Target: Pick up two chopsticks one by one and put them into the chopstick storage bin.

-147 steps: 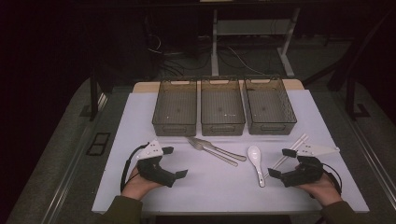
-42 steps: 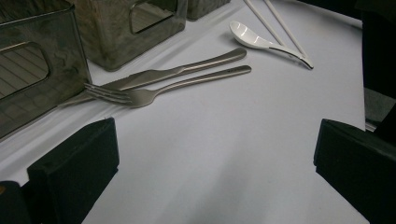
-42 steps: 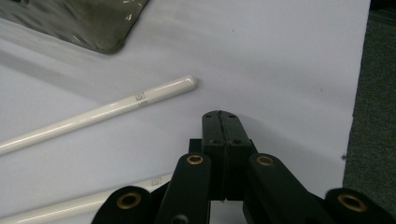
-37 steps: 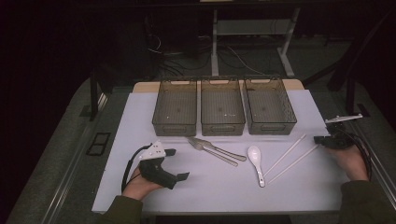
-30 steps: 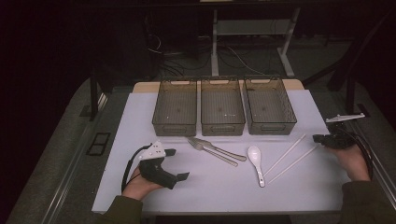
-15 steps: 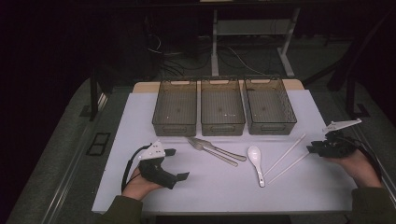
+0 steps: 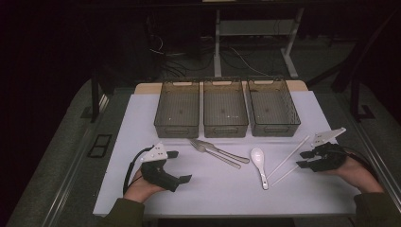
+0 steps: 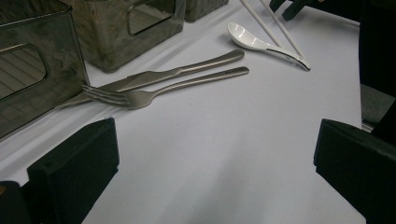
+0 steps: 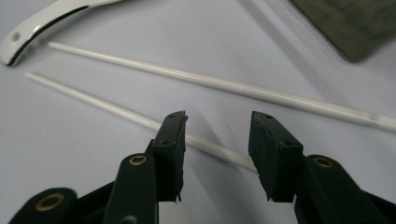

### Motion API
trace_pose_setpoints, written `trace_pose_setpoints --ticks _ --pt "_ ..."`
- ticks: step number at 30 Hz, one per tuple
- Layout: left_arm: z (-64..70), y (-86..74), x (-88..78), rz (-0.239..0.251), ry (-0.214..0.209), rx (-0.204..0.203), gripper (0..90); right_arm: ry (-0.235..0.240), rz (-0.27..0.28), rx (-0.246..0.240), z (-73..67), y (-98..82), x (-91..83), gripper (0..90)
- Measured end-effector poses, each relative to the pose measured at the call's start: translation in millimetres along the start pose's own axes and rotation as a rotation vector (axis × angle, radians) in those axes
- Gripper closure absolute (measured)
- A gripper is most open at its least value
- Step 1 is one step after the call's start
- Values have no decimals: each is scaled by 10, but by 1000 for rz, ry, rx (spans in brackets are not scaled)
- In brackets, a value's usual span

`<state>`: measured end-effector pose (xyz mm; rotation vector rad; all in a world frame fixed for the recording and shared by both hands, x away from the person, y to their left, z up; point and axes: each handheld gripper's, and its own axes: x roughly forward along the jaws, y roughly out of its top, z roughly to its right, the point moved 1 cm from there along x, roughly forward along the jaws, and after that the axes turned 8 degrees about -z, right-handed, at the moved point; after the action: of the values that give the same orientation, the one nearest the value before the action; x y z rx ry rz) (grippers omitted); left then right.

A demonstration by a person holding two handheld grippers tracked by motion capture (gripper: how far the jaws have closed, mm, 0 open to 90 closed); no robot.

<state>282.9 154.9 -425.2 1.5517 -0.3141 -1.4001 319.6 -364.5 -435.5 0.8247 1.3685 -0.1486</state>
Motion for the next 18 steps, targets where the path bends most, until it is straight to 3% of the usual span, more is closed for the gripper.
trace_pose_setpoints --ticks 7,18 --pt "3 0 0 -1 -3 3 0 20 -41 -76 -122 51 76 574" --pt "5 0 0 -2 -5 3 0 35 -64 -112 -186 17 68 636"
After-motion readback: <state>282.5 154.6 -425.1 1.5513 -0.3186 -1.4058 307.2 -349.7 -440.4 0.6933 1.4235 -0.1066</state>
